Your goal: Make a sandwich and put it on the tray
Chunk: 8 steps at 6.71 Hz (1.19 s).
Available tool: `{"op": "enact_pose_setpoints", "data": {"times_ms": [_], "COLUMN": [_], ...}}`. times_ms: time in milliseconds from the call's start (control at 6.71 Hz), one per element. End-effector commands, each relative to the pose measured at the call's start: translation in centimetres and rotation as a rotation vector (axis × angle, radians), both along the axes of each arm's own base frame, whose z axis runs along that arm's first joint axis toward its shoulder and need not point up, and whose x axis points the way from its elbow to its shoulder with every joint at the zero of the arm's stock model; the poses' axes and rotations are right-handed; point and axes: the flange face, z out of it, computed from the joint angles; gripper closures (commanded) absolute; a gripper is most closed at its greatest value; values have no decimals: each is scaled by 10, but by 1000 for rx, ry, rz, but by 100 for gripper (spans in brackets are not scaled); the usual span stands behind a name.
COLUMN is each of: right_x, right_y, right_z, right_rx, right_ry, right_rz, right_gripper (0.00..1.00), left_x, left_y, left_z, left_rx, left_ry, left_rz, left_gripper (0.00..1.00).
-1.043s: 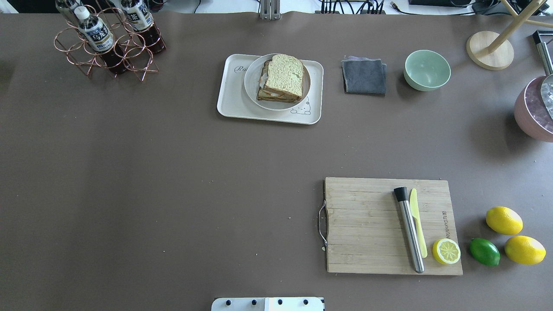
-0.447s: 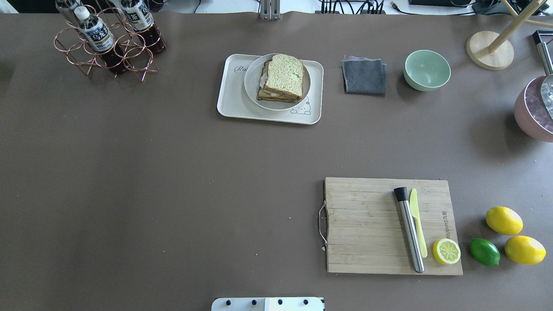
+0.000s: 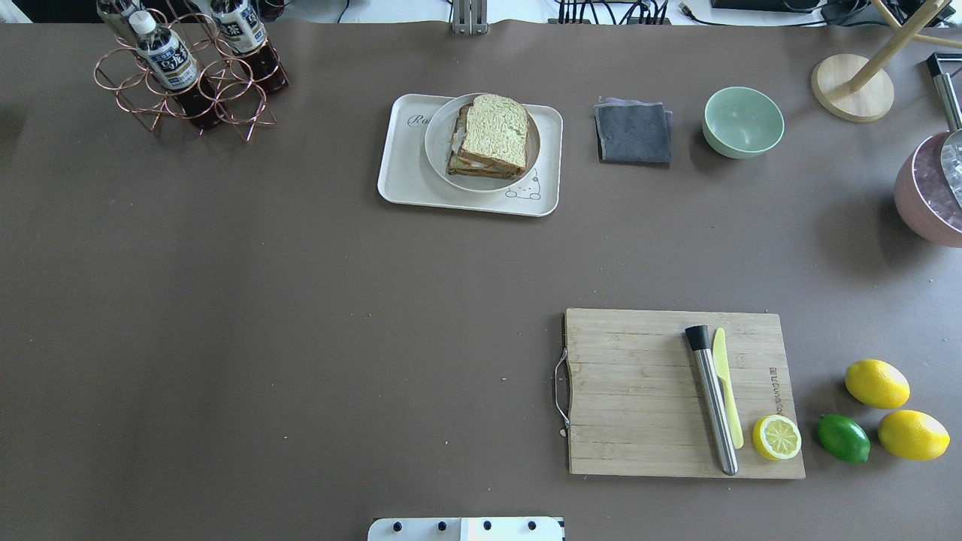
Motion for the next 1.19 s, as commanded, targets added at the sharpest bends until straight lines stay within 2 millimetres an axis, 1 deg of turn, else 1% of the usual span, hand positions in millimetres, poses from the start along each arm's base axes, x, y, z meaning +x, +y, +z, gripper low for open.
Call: {"op": "enact_pose_setpoints", "data": {"times_ms": [0, 149, 298, 447, 596, 1043], "right_x": [0, 0, 1, 0, -1, -1], "right_y": [-5, -15, -22, -24, -21, -20], "right_z": [1, 29, 42, 42, 46, 47], "right_rx": [35, 63, 41, 32, 22, 24], "right_ry": [8, 7, 11, 14, 14, 11], "right_rz": [4, 18, 106, 162, 164, 159], "right_gripper": [0, 0, 0, 0, 0, 0], "left_x": [3, 3, 3, 2, 3, 3], "left_y": [0, 0, 1, 1, 1, 1], "left_z": [2, 2, 3, 2, 3, 4], "left_rx": [-3, -4, -6, -4, -7, -9], "left_ry": [0, 0, 0, 0, 0, 0], "left_rz": [7, 7, 7, 5, 7, 7], "left_gripper": [1, 1, 1, 1, 1, 1]}}
